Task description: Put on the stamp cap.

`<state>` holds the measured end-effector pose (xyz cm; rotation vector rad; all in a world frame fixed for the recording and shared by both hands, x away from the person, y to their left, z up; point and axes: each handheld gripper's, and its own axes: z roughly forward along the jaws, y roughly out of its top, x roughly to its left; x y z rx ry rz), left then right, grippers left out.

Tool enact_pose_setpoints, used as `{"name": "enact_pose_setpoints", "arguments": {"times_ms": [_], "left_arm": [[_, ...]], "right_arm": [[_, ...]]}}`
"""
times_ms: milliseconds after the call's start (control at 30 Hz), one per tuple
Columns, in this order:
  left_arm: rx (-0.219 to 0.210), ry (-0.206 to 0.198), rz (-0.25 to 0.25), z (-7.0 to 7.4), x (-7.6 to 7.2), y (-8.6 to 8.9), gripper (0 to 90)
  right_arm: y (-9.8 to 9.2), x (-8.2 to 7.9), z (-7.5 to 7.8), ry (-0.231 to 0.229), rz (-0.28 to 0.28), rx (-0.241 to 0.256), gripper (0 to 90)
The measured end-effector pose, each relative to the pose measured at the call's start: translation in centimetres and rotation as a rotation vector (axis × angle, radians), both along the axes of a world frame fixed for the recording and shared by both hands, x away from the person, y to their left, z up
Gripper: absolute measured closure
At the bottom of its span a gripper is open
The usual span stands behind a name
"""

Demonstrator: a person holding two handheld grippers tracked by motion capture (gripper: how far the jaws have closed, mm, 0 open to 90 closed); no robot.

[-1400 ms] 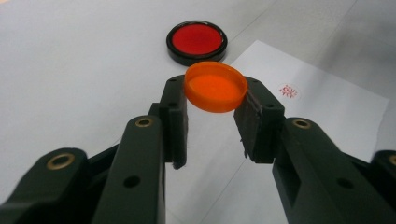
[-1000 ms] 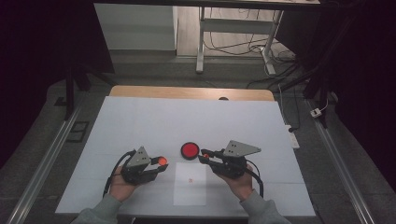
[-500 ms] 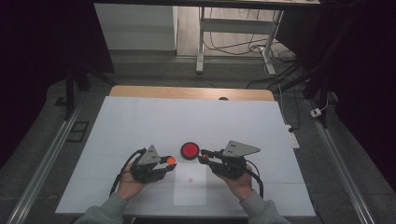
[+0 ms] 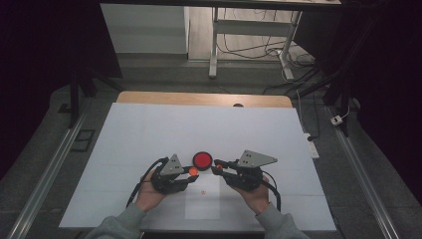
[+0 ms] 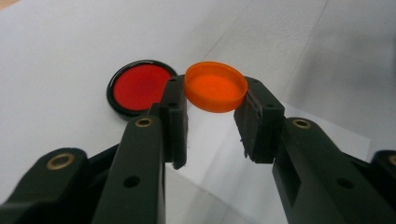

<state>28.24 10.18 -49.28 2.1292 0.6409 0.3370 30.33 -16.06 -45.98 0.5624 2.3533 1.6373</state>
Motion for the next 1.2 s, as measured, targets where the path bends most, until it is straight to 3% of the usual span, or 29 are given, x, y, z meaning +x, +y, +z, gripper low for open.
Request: {"name": "enact_pose_setpoints", "arguments": {"times_ms": [1200], "left_arm": [[0.015,-0.003,-0.068,0.0,0.9,-4.1,64.5]], "right_arm": [[0.1,0.1,-0.3,0.005,0.001,-0.011,71.9]]}}
